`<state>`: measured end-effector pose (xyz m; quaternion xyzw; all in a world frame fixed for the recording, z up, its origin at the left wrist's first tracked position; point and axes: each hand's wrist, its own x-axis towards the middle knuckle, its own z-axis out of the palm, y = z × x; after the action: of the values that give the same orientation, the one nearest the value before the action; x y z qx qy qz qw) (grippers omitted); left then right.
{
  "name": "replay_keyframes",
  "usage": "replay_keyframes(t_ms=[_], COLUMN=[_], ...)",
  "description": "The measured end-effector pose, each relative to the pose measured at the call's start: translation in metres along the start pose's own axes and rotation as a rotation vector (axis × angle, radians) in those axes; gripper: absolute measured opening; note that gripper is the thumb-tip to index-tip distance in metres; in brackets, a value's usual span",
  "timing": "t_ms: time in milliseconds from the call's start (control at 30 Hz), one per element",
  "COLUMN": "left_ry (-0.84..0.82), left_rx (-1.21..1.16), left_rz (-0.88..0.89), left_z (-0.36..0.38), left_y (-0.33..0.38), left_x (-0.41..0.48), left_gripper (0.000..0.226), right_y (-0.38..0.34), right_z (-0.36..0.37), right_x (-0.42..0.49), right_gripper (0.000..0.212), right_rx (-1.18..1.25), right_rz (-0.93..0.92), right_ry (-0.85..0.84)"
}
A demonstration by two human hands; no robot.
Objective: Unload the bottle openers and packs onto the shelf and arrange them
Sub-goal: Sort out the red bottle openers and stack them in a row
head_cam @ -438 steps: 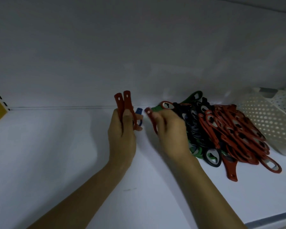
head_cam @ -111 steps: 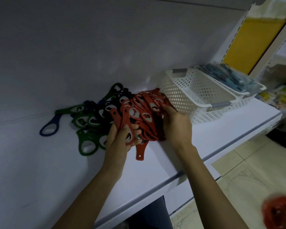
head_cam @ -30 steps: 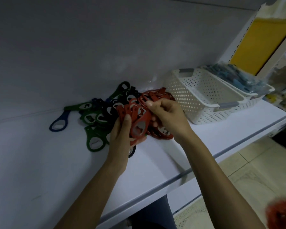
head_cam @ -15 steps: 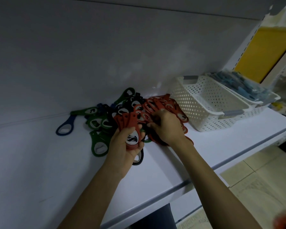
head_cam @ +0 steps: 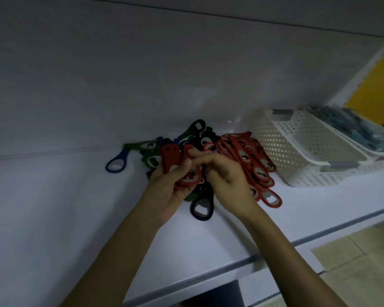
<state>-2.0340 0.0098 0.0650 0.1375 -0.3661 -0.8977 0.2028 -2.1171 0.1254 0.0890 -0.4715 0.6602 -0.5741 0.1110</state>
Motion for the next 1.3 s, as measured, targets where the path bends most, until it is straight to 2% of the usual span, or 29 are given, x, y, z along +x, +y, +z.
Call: replay_keyframes(t_ms=[67,100,167,200,267,333,433,533,567,667,800,867,967,1067,1133,1200,1300], left_ry=[0.025,0.028,0.026,0.041,0.069,0.099,0.178,0.347,0.347,0.282,0.342,0.347,0.349,0.362,0.383,0.404,0.393], left_rx=[0.063,0.097,0.223,0.342,0.604,0.76,1.029,1.694,1.802,1.884,1.883,1.921,1.947,1.936,1.942,1.944,1.983], left_rz=[0.055,0.092,0.177,0.227,0.324,0.401,0.488,0.435,0.38,0.308,0.368,0.37,0.404,0.483,0.453,0.398,0.387], left_z=[-0.009,-0.015,-0.027,-0.035,-0.052,-0.068,-0.09,-0.121,-0.128,-0.136,-0.138,-0.14,-0.142,-0.143,-0.146,-0.149,-0.149], left_y=[0.013,0.018,0.025,0.028,0.036,0.046,0.057,0.064,0.065,0.063,0.064,0.063,0.061,0.067,0.067,0.065,0.062], left_x=[-0.009,-0.015,-0.027,-0.033,-0.045,-0.055,-0.075,-0.09,-0.095,-0.101,-0.099,-0.098,-0.097,-0.094,-0.094,-0.095,-0.093], left_gripper=[0.056,0.056,0.056,0.054,0.046,0.038,0.022,0.042,0.045,0.046,0.058,0.067,0.056,0.048,0.048,0.048,0.053], right_y=[-0.006,-0.01,-0.017,-0.019,-0.024,-0.029,-0.03,-0.028,-0.028,-0.028,-0.03,-0.031,-0.032,-0.033,-0.033,-0.03,-0.03], right_z=[0.02,0.031,0.053,0.064,0.09,0.118,0.158,0.188,0.195,0.206,0.207,0.207,0.211,0.214,0.217,0.22,0.22], right_x=[0.006,0.009,0.015,0.018,0.02,0.021,0.016,0.007,0.005,0.005,0.015,0.017,0.015,0.015,0.015,0.016,0.02], right_gripper=[0.032,0.029,0.041,0.04,0.024,0.015,0.016,0.016,0.018,0.022,0.024,0.019,0.006,0.013,0.022,0.018,0.02], right_rx=[0.182,0.253,0.335,0.346,0.341,0.316,0.328,0.277,0.264,0.21,0.115,0.079,0.065,0.131,0.144,0.146,0.157], right_rz=[0.052,0.112,0.272,0.329,0.356,0.318,0.271,0.228,0.231,0.243,0.18,0.158,0.125,0.109,0.159,0.237,0.279], right_ry=[0.208,0.238,0.102,0.002,-0.115,-0.124,-0.145,-0.157,-0.155,-0.119,-0.065,-0.061,-0.031,-0.012,-0.062,-0.099,-0.049])
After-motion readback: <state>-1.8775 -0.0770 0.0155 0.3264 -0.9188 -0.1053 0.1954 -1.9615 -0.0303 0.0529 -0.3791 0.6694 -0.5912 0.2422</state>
